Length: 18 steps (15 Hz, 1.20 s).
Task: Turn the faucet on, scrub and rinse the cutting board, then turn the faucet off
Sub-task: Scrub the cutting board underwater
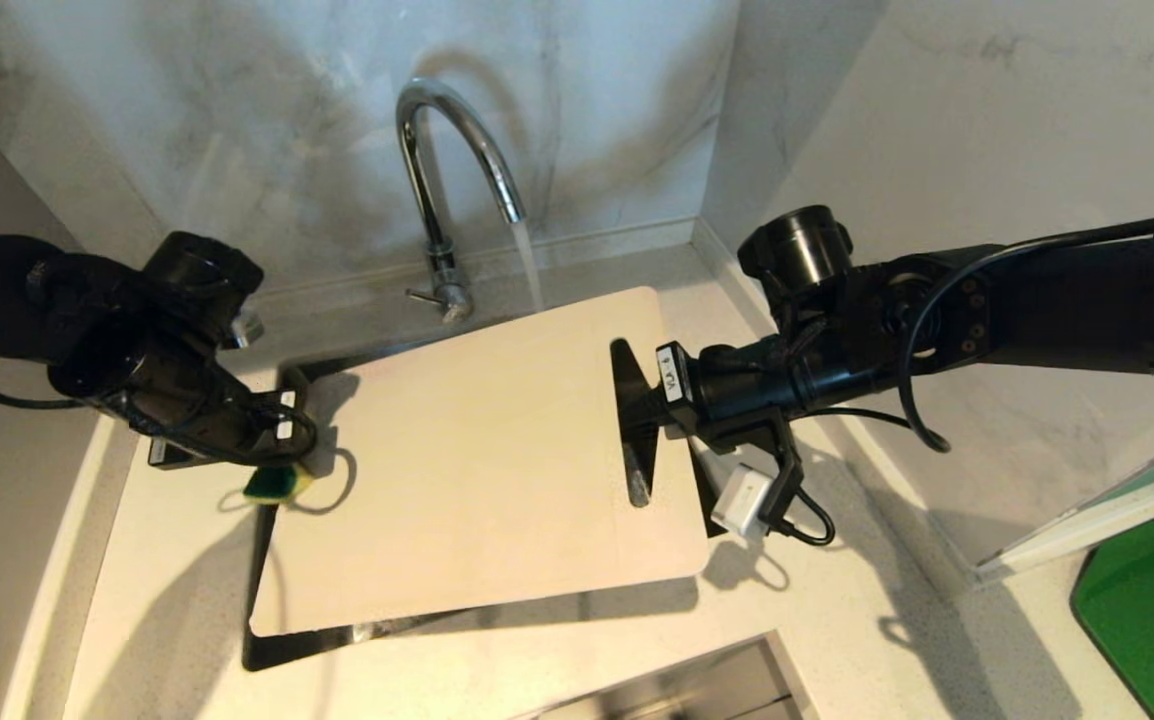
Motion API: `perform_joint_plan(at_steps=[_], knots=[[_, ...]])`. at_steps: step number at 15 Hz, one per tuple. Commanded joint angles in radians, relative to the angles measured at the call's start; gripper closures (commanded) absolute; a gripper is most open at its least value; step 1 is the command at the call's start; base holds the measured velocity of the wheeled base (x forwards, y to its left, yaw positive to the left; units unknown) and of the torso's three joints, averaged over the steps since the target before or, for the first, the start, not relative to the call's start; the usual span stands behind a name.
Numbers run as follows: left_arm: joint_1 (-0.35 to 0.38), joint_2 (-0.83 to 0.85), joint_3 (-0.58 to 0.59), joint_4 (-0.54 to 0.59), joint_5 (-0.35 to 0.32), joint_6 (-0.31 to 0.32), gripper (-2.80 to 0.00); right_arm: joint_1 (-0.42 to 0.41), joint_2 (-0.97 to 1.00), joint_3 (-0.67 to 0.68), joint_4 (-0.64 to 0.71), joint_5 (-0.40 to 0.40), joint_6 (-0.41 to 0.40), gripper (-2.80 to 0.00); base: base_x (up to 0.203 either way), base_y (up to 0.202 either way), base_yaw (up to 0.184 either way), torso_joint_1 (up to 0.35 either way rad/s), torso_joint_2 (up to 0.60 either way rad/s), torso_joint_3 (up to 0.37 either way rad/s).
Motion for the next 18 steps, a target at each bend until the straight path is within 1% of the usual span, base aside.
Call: perform_joint_plan(at_steps=[1, 3, 5, 7, 9, 10, 12, 15, 16, 18], knots=[[0.036, -0.03, 0.01, 0.001, -0.033, 0.003, 0.0, 0.001, 0.005, 0.001, 0.001, 0.006, -0.017, 0.0, 0.0, 0.0, 0.0, 0.0, 0.0, 0.0], [0.021, -0.058, -0.018, -0.001, -0.041, 0.004, 0.0, -0.001, 0.002, 0.001, 0.001, 0.006, -0.015, 0.0, 0.0, 0.0, 0.0, 0.0, 0.0, 0.0], [-0.028, -0.087, -0.076, 0.004, -0.043, -0.006, 0.0, -0.001, 0.001, 0.0, 0.001, 0.008, -0.015, 0.0, 0.0, 0.0, 0.0, 0.0, 0.0, 0.0], [-0.096, -0.115, -0.157, 0.032, -0.043, -0.02, 0.0, -0.001, 0.002, 0.001, 0.001, 0.008, -0.015, 0.0, 0.0, 0.0, 0.0, 0.0, 0.0, 0.0], [-0.175, -0.109, -0.277, 0.127, -0.043, -0.04, 0.0, -0.001, 0.0, 0.001, 0.001, 0.008, -0.015, 0.0, 0.0, 0.0, 0.0, 0.0, 0.0, 0.0], [-0.235, -0.08, -0.322, 0.171, -0.043, -0.061, 0.0, -0.001, -0.004, 0.001, 0.002, 0.008, -0.015, 0.0, 0.0, 0.0, 0.0, 0.0, 0.0, 0.0], [-0.311, 0.01, -0.365, 0.198, -0.04, -0.107, 0.0, 0.0, -0.013, 0.0, 0.002, 0.008, -0.014, 0.0, 0.0, 0.0, 0.0, 0.0, 0.0, 0.0], [-0.366, 0.146, -0.424, 0.207, -0.04, -0.162, 0.0, -0.001, -0.021, 0.007, 0.004, 0.008, -0.015, 0.0, 0.0, 0.0, 0.0, 0.0, 0.0, 0.0], [-0.372, 0.169, -0.431, 0.204, -0.04, -0.169, 0.0, -0.001, -0.025, 0.011, 0.004, 0.008, -0.015, 0.0, 0.0, 0.0, 0.0, 0.0, 0.0, 0.0], [-0.369, 0.204, -0.434, 0.156, -0.038, -0.173, 0.0, -0.001, -0.026, 0.03, 0.002, 0.008, -0.018, 0.0, 0.0, 0.0, 0.0, 0.0, 0.0, 0.0]])
